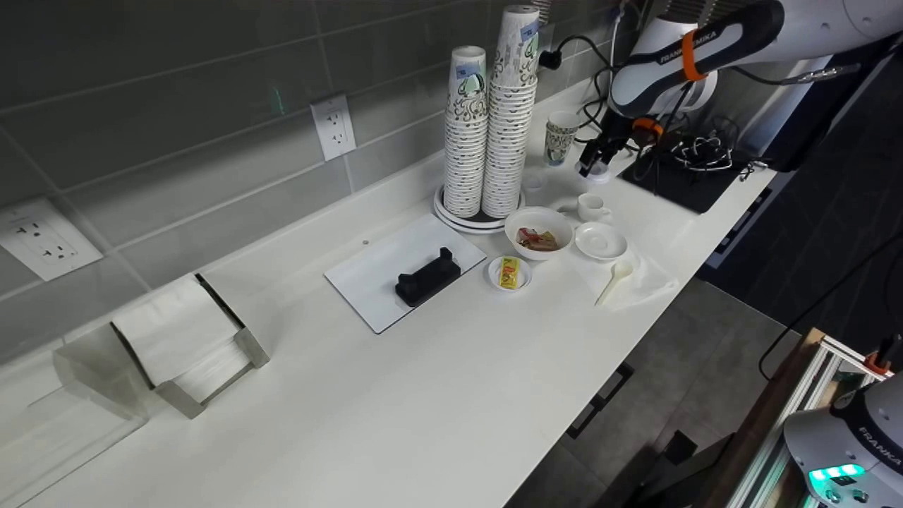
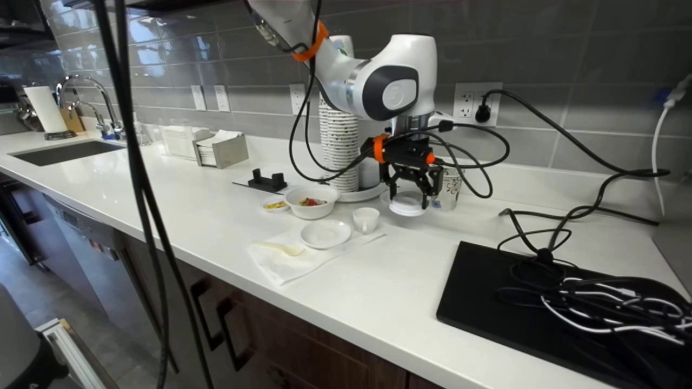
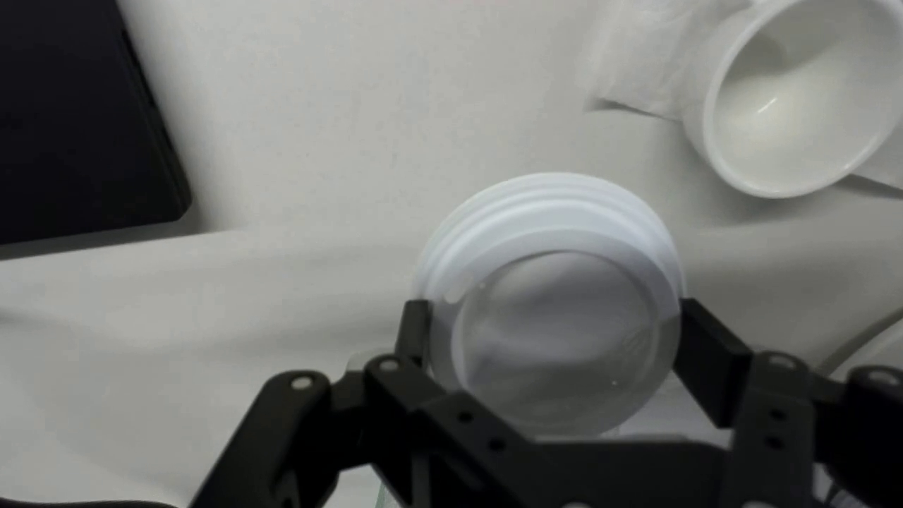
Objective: Put the coffee cup lid on the counter
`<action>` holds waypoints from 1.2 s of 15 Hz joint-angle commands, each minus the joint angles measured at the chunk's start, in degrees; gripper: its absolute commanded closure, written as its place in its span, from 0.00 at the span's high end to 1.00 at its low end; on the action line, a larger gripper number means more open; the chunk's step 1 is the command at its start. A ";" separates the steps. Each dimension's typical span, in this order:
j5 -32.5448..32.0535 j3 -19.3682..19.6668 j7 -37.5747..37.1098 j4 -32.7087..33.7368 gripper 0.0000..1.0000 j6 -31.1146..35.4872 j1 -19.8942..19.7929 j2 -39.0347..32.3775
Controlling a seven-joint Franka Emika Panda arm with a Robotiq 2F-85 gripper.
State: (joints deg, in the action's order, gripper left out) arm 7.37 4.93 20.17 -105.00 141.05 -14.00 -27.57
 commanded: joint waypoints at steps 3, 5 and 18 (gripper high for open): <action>-0.17 -0.83 -3.01 4.50 0.84 -1.16 -0.73 -4.97; -0.18 -0.88 -3.62 5.09 0.84 -1.20 -0.81 -6.01; -0.26 -1.49 -4.85 6.72 1.00 -2.82 -0.77 -6.65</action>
State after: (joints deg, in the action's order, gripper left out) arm 7.36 4.52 16.22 -99.77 140.91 -14.08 -34.69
